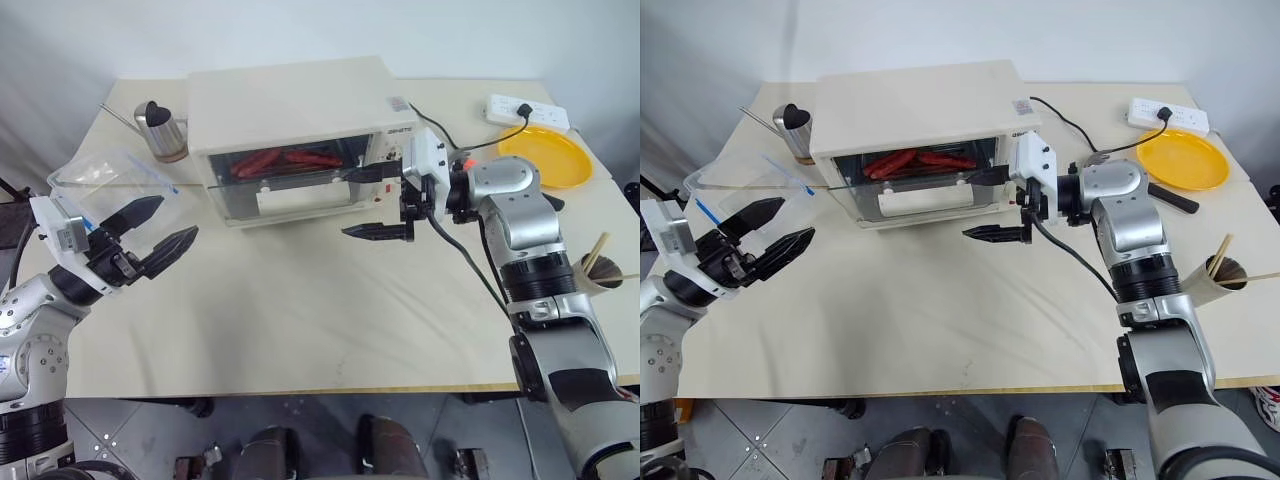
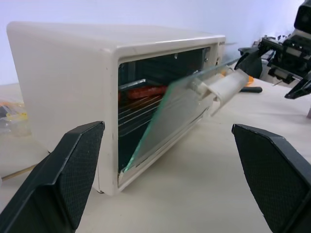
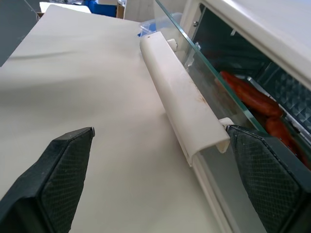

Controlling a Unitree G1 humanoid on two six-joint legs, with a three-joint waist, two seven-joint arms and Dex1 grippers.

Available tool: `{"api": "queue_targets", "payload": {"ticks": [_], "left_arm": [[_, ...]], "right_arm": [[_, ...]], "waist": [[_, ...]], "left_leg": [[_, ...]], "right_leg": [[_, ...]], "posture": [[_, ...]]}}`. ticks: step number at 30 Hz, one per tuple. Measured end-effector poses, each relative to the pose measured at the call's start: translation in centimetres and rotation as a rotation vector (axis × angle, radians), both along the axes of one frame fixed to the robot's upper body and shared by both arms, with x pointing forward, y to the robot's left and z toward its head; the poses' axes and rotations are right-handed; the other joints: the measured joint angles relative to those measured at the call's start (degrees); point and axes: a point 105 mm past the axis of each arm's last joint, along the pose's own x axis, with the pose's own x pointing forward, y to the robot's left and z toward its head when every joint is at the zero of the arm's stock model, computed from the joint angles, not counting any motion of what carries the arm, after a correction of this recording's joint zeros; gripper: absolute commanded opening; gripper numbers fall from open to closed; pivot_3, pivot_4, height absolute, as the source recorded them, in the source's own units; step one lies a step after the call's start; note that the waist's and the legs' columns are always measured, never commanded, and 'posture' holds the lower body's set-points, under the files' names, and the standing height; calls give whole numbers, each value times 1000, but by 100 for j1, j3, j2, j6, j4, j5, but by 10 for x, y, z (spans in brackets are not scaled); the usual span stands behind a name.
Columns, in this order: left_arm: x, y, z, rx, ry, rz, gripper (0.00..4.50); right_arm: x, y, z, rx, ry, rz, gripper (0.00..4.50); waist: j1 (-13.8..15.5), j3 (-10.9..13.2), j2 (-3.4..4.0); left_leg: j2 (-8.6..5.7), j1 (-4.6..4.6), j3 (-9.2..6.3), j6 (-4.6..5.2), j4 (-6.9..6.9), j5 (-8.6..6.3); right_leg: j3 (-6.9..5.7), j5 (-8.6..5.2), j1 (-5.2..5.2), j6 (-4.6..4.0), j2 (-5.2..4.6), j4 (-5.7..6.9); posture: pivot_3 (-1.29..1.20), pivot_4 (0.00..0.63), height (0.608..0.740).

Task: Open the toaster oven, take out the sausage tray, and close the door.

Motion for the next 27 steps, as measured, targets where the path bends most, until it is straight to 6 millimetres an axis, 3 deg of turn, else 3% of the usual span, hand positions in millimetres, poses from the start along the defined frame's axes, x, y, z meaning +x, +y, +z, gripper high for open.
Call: {"api": "queue_targets", "payload": {"ticks": [5, 8, 14, 20, 21, 27], "left_arm": [[7, 3, 11, -14, -8, 22, 4464], [9, 0, 10, -3, 5, -12, 3911], [22, -15, 4, 19, 57, -119, 2016], [41, -8, 7, 19, 63, -89, 192], [43, -8, 9, 20, 55, -89, 32], [51, -20, 9, 35, 38, -141, 32]], "right_arm": [[-10, 0, -10, -3, -10, -2, 4500], [-13, 1, -11, -4, -7, -1, 4500], [-13, 3, -15, -6, 10, 2, 4500], [-9, 4, -13, 4, 2, -16, 4500], [-9, 5, -12, 5, -1, -15, 4500], [-7, 12, -4, 16, -26, 2, 4500]], "waist": [[-2, 0, 0], [-1, 0, 0], [-6, 0, -1], [8, 1, -4], [7, 1, -4], [-63, 0, -5]], "left_leg": [[0, 11, 23, 0, 0, -3], [11, 13, 24, -10, -2, -10], [12, 13, 41, -14, 1, -14], [22, 17, 57, -10, 19, -10], [24, 19, 58, -10, 18, -10], [17, 11, 94, -12, 6, -11]], "right_leg": [[18, 0, -2, 0, 1, -2], [20, -1, -8, -2, 14, 2], [30, -2, -14, -3, 26, -1], [60, -4, -14, -7, 30, 5], [63, -3, -15, -7, 30, 6], [93, -3, -55, -7, 39, 18]], "posture": [[0, 150, 740], [0, 150, 740], [0, 150, 740], [0, 150, 740], [0, 150, 740], [0, 150, 740]]}}
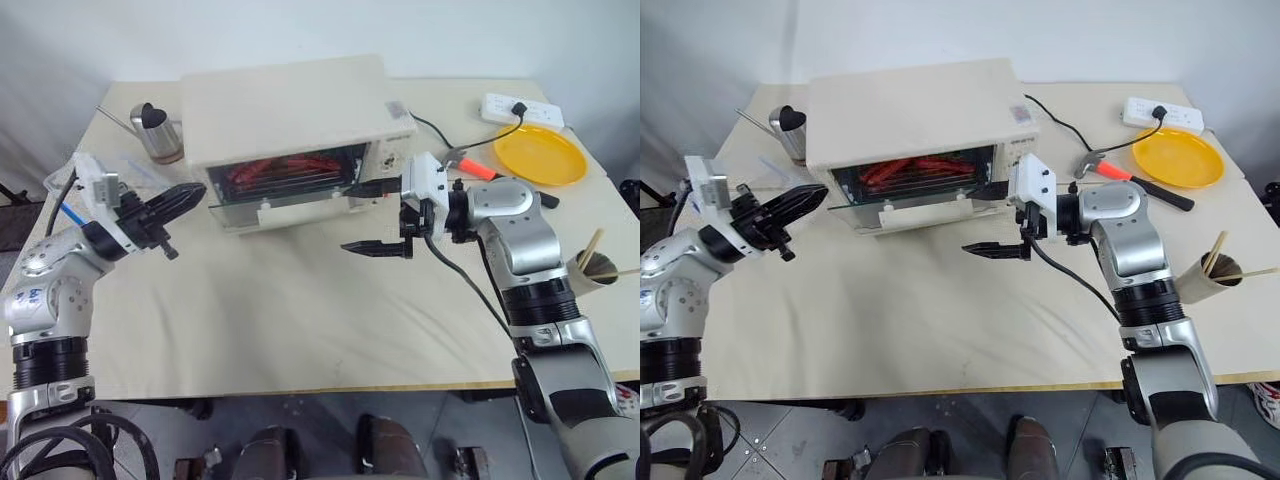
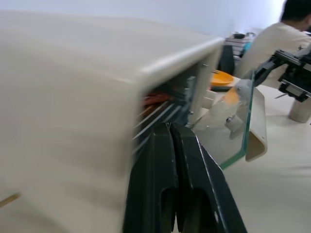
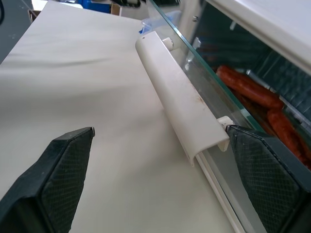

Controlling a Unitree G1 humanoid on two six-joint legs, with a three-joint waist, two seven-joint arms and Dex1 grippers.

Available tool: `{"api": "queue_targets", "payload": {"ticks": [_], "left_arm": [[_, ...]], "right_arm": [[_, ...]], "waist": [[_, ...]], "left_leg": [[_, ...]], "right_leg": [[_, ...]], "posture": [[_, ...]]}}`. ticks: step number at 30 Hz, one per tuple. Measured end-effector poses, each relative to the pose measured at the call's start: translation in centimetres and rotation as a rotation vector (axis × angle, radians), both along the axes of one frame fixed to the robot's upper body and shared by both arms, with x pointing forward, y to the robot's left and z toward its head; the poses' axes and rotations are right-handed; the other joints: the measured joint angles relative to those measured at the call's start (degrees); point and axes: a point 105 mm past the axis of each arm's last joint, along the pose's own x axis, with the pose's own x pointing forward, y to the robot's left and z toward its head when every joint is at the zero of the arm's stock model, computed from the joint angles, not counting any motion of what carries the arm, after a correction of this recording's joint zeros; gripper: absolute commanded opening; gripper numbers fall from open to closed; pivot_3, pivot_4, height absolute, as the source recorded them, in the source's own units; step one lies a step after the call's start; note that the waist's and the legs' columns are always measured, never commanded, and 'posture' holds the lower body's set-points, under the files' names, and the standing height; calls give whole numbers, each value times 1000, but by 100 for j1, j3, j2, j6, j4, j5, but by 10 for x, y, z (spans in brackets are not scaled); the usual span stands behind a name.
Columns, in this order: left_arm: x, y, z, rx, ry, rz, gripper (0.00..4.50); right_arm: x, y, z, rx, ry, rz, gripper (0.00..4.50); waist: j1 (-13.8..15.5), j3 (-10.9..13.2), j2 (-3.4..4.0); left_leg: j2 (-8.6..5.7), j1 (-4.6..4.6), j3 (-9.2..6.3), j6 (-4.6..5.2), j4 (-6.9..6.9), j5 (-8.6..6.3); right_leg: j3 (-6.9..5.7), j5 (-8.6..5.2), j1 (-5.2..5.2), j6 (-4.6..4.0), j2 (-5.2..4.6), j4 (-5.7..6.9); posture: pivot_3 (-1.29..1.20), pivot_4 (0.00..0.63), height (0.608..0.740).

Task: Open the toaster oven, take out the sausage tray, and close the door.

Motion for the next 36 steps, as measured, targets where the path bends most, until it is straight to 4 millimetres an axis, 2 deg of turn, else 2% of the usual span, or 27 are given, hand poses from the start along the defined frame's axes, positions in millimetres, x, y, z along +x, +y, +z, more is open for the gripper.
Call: {"api": "queue_targets", "payload": {"ticks": [6, 13, 31, 36], "left_arm": [[2, -3, -7, -3, 27, -34, 32], [9, -12, -3, -2, 18, -55, 32], [22, -25, -12, 9, 72, -126, 32], [32, -33, -17, 12, 89, -152, 32]], "right_arm": [[1, 0, 1, 2, 2, 3, 4500], [2, -1, 2, -2, 4, 4, 4500], [-1, -17, 5, -66, -11, -46, 4500], [-5, -23, 10, -89, -11, -63, 4500]], "waist": [[-5, 1, -2], [6, 1, -3], [102, 0, -7], [182, 0, -9]], "left_leg": [[0, -13, 9, -2, 7, -1], [5, -13, 15, 0, 12, 0], [-2, -22, 10, 6, 22, -1], [-15, -46, 6, 9, 27, -3]], "right_leg": [[9, 0, -20, 0, 4, 15], [17, 1, -23, -1, 3, 17], [12, 1, -20, 0, -5, 16], [3, 2, -35, 1, -6, 12]], "posture": [[0, 150, 740], [0, 150, 740], [0, 150, 740], [0, 150, 740]]}}
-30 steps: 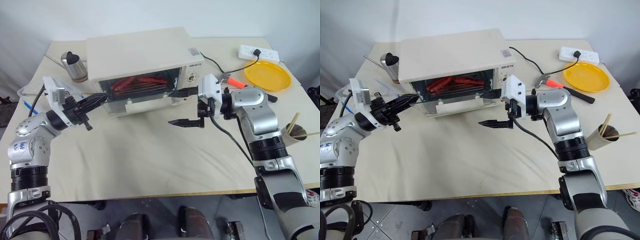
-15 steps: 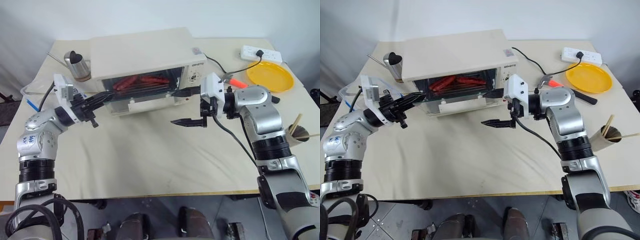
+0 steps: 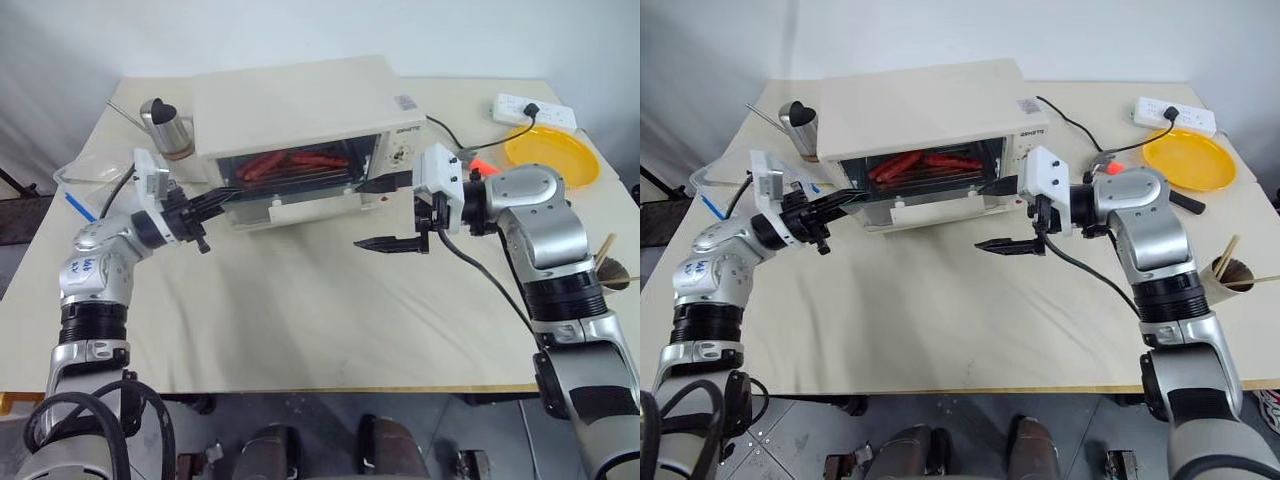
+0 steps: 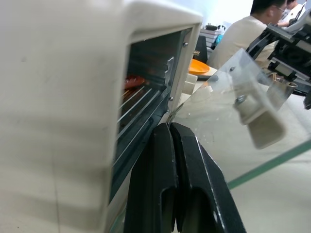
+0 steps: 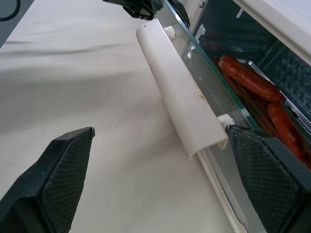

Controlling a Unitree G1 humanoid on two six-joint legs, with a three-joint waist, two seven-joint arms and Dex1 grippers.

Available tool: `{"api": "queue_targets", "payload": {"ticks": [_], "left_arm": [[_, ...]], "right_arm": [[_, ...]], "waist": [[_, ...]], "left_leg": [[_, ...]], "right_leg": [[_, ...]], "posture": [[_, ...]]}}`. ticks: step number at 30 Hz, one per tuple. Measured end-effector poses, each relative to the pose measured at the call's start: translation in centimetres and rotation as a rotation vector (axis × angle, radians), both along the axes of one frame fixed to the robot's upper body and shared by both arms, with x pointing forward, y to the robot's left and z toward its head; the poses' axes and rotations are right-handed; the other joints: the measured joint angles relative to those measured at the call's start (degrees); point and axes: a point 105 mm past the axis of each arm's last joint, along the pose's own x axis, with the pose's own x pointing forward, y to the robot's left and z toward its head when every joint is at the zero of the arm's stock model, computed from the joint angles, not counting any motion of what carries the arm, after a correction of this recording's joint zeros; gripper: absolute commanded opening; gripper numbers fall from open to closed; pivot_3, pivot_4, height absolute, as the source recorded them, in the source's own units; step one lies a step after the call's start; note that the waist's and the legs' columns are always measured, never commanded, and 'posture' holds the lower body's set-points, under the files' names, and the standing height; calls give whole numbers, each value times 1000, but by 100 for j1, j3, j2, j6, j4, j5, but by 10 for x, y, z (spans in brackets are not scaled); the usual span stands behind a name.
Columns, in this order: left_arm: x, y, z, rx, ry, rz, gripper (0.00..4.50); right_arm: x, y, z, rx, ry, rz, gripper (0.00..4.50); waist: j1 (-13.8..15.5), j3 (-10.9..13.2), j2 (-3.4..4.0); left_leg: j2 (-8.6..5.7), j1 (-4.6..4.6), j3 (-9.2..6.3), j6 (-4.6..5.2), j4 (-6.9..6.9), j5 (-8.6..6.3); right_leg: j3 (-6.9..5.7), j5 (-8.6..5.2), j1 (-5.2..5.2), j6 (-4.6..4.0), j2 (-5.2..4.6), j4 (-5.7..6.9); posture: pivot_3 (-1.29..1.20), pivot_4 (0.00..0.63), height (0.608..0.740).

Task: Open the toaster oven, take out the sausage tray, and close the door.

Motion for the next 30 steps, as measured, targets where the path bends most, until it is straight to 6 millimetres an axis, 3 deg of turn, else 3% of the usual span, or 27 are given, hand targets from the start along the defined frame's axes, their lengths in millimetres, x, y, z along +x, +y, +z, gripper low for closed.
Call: {"api": "queue_targets", "payload": {"ticks": [7, 19, 25, 30], "left_arm": [[7, -7, -2, 27, 5, -43, 32], [21, -20, -4, 49, 10, -55, 32], [22, -25, -13, 66, 33, -76, 32], [20, -25, -20, 122, 59, -107, 32]], "right_arm": [[-2, -8, 4, -28, -11, -24, 4500], [-2, -12, 5, -34, 0, -64, 4500], [-21, -43, 2, -125, 39, -105, 4500], [-45, -61, 29, -130, 28, -86, 4500]], "waist": [[58, 0, 0], [40, 1, -2], [60, 3, -5], [49, 4, -7]], "left_leg": [[-2, -50, 4, 2, 45, -2], [1, -58, 2, 10, 74, -3], [-2, -79, 1, 15, 79, -5], [2, -82, 2, 16, 85, -5]], "right_leg": [[-28, 1, -11, 1, 2, 0], [-21, 1, -11, 1, 3, 5], [-29, 1, -17, 3, 3, 0], [-25, 1, -21, 3, 6, -1]], "posture": [[0, 150, 740], [0, 150, 740], [0, 150, 740], [0, 150, 740]]}}
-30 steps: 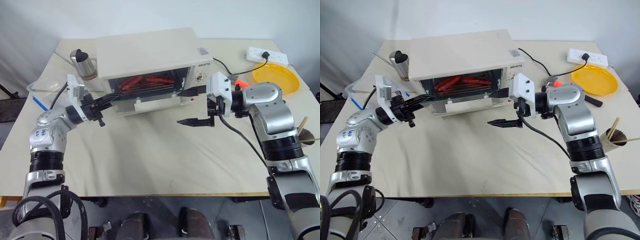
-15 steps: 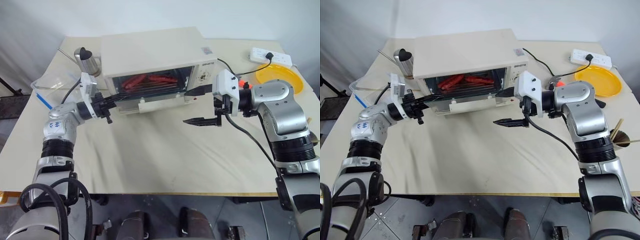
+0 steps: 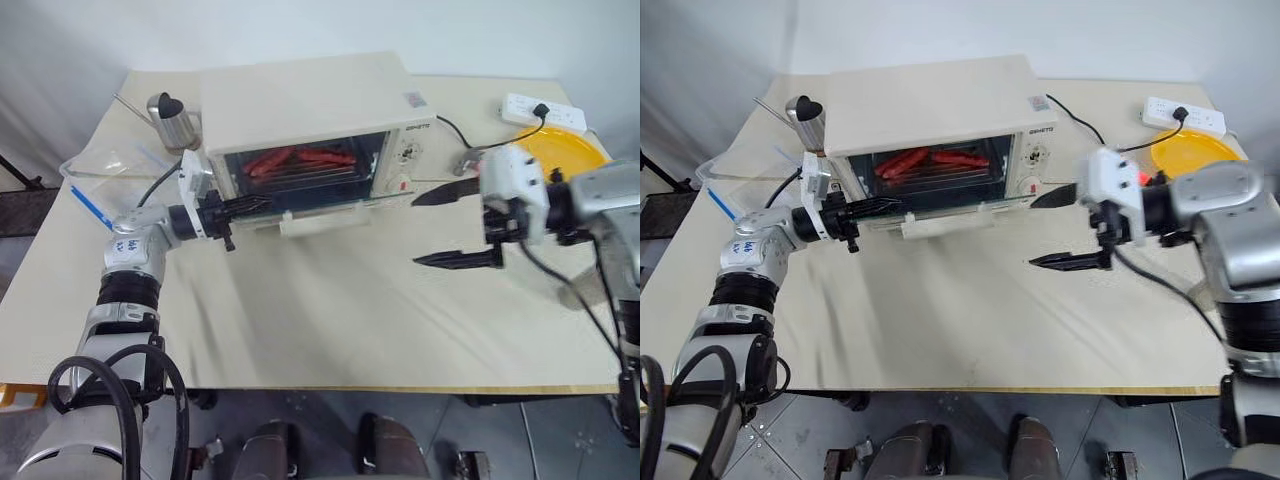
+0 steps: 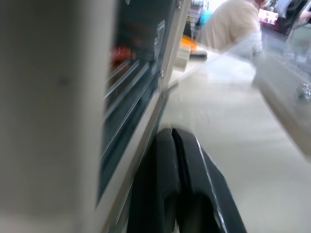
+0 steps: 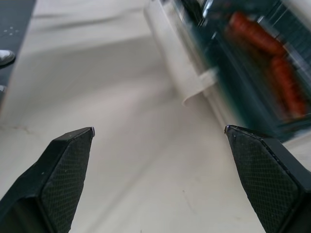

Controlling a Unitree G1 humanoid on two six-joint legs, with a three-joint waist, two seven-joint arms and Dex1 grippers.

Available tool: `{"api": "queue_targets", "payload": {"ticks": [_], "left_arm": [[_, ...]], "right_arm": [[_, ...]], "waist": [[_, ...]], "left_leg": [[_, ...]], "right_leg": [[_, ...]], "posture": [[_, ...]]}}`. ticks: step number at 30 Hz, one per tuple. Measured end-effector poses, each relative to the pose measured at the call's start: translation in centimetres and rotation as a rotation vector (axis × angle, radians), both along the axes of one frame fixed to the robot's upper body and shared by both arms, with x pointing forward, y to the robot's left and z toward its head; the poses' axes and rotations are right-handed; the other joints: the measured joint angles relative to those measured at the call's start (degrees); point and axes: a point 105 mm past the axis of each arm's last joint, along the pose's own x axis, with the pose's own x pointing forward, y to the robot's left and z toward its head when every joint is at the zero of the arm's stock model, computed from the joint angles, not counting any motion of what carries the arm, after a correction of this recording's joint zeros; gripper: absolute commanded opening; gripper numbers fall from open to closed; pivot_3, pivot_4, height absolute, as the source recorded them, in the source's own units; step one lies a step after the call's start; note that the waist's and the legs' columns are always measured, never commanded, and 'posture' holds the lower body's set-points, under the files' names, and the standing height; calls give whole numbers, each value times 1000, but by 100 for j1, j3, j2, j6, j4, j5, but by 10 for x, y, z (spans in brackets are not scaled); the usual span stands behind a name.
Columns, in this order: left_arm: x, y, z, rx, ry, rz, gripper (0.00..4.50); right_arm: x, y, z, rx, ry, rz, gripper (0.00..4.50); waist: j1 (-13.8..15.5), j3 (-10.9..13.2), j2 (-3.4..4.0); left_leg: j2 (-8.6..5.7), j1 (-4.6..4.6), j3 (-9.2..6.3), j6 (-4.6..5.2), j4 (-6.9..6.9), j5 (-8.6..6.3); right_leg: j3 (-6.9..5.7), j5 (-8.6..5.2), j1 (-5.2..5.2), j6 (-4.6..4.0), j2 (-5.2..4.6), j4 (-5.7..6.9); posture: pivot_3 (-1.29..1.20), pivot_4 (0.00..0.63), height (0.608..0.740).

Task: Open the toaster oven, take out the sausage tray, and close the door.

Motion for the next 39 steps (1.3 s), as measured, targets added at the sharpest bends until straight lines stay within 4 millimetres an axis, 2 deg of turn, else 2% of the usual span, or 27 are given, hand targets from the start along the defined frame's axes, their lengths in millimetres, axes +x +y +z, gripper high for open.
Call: {"api": "queue_targets", "payload": {"ticks": [6, 9, 14, 18, 22, 28, 33, 36, 39], "left_arm": [[-3, -6, -12, 161, 23, -68, 32], [-5, -3, -21, 246, 33, -81, 32], [-9, 6, -35, 406, 23, -101, 32], [-13, 6, -37, 466, -28, -127, 32], [-14, 9, -38, 511, -77, -116, 32], [-17, 18, -37, 406, -128, -25, 32], [-30, 19, -11, 149, -239, 118, 32], [-37, 22, -4, 49, -248, 222, 663], [-52, 25, -5, -77, -232, 325, 1580]], "right_arm": [[8, 19, 29, 100, -100, 13, 4500], [15, 27, 32, 149, -120, 7, 4500], [29, 47, 15, 157, -121, 1, 4500], [36, 64, -11, 110, -112, 2, 4500], [49, 74, -21, 95, -170, -46, 4500], [75, 97, -45, 8, -293, -114, 4500], [102, 125, -44, -28, -457, -178, 4500], [114, 138, -43, -34, -511, -216, 4500], [123, 150, -44, -45, -560, -247, 4500]], "waist": [[-7, 0, 0], [1, 0, 0], [7, 0, 0], [8, -1, 0], [-33, -2, -1], [-160, -1, -1], [-292, -1, -1], [-321, -1, -1], [-341, -2, -1]], "left_leg": [[-2, 3, 0, 7, 5, 4], [-2, -4, 1, 2, 1, 1], [-3, -12, -2, 1, 2, 0], [-4, -13, -4, 2, 6, 1], [0, 7, -1, 2, 6, 1], [5, 22, -18, 1, 5, 1], [18, 21, -35, 1, -4, 1], [17, 21, -39, 1, -4, 1], [17, 24, -43, 1, -8, 1]], "right_leg": [[16, 0, -2, 0, -2, 0], [2, 0, -5, 0, -1, 6], [-7, 0, -7, 0, -1, 5], [-4, 0, -7, 0, -2, 7], [6, 0, -5, 0, -2, 31], [24, 0, -9, -1, -5, 54], [29, 0, -36, -1, -14, 93], [31, 0, -36, -1, -20, 98], [34, -1, -36, -1, -24, 101]], "posture": [[0, 150, 740], [0, 150, 740], [0, 150, 740], [0, 150, 740], [0, 150, 740], [0, 150, 740], [0, 150, 740], [0, 150, 740], [0, 150, 740]]}}
